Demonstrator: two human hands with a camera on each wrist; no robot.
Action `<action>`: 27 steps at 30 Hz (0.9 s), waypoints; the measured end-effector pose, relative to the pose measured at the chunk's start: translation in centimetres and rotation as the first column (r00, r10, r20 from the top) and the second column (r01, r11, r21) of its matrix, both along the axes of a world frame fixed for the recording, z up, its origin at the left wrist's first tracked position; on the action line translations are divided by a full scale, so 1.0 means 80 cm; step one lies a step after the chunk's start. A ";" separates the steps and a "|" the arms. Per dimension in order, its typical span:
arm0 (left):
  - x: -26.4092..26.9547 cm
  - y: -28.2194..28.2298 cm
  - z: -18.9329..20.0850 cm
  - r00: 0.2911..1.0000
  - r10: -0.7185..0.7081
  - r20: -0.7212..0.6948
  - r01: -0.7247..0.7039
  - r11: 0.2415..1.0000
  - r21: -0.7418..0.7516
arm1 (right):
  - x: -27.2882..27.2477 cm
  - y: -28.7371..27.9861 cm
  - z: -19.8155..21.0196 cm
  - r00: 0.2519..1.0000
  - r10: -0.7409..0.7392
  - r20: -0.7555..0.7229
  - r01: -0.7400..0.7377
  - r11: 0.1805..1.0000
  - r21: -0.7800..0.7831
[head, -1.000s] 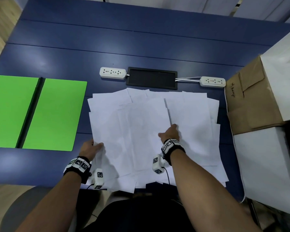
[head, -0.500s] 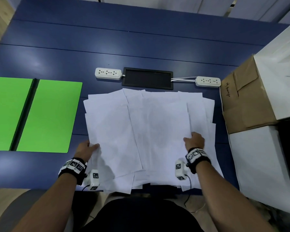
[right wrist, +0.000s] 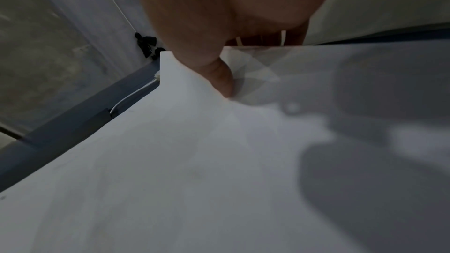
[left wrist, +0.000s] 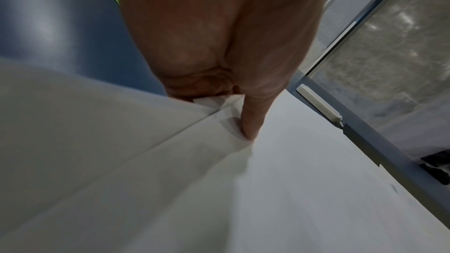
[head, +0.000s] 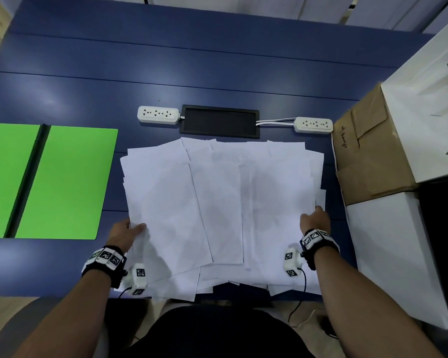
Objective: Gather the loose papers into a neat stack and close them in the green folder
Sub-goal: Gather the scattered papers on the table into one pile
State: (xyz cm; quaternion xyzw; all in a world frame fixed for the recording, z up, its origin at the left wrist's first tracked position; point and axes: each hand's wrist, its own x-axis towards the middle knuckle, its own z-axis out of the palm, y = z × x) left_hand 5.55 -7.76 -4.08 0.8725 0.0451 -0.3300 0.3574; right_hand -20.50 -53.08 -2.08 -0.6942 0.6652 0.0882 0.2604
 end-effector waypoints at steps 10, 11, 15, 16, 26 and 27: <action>0.000 0.001 -0.003 0.999 0.037 0.003 -0.037 0.999 -0.006 | 0.006 0.006 0.009 0.985 -0.027 0.172 0.015 0.997 0.071; 0.000 0.001 -0.001 0.999 0.036 0.007 -0.035 0.999 -0.012 | 0.005 0.002 0.013 0.984 0.033 0.174 -0.045 0.997 0.062; -0.001 0.005 0.006 1.000 0.013 0.009 -0.013 1.000 -0.022 | 0.000 -0.003 0.054 0.955 0.124 0.269 -0.117 0.992 -0.043; -0.001 0.004 0.007 1.000 0.007 0.007 -0.007 1.000 -0.022 | -0.001 -0.001 0.075 0.939 0.155 0.308 -0.129 0.986 -0.101; 0.004 0.013 0.011 0.994 -0.106 -0.040 0.103 0.993 -0.062 | 0.053 0.054 0.178 0.717 0.207 0.665 -0.209 0.975 -0.078; 0.004 0.015 0.012 0.994 -0.105 -0.039 0.102 0.992 -0.073 | 0.066 0.068 0.165 0.729 0.221 0.648 -0.242 0.968 -0.058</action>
